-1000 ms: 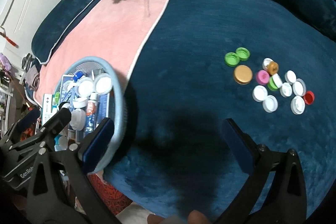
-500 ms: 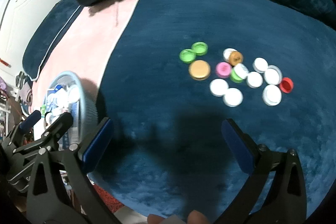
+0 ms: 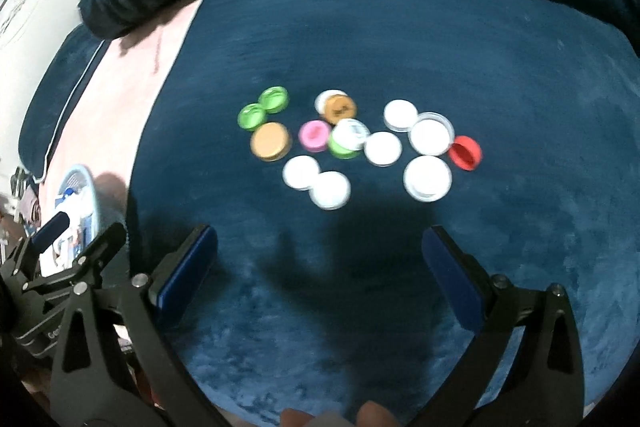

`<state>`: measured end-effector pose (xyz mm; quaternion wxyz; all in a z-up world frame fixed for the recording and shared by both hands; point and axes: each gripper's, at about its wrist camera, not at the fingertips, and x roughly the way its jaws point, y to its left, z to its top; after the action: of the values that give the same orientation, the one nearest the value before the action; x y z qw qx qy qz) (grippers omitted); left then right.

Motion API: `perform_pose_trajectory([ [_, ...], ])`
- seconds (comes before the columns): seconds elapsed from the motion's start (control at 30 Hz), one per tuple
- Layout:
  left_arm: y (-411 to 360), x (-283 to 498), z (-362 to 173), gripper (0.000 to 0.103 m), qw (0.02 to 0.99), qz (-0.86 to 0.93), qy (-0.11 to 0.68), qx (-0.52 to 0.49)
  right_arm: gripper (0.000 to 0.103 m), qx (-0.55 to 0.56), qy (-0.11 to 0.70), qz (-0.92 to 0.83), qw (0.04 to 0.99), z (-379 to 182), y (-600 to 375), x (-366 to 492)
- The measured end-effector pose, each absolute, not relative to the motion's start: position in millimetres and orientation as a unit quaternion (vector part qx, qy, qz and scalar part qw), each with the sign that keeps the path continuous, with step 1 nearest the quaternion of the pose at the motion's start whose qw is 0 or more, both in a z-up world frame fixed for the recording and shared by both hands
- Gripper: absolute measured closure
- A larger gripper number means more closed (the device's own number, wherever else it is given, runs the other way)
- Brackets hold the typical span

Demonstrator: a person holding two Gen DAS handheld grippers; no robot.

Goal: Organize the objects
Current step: 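Move both grippers back from the basket to the cap pile, then grasp a white cap with the left gripper while the right gripper grasps a white cap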

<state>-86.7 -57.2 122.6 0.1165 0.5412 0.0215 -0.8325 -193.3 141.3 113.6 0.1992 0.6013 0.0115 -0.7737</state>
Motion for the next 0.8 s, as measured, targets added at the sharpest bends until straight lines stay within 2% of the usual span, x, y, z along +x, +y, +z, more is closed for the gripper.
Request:
perform_pose_trajectory([
  [0.37,-54,-115,87,0.001,0.094,-0.812,0.069,0.572,0.000,0.637,0.047,-0.745,0.194,67,122,-214],
  [0.6,-62,-127,69,0.001,0.091,-0.802,0.087,0.584,0.002,0.645,0.040,-0.738,0.195,43,102,-224],
  [0.67,-65,-129,66,0.001,0.093,-0.800,0.096,0.585,0.009,0.646,0.041,-0.737,0.196,38,99,-224],
  [0.73,-65,-131,64,0.001,0.093,-0.799,0.100,0.586,0.036,0.648,0.047,-0.735,0.194,34,98,-223],
  [0.8,-63,-131,61,0.001,0.091,-0.797,0.100,0.588,0.053,0.649,0.049,-0.735,0.191,31,100,-223],
])
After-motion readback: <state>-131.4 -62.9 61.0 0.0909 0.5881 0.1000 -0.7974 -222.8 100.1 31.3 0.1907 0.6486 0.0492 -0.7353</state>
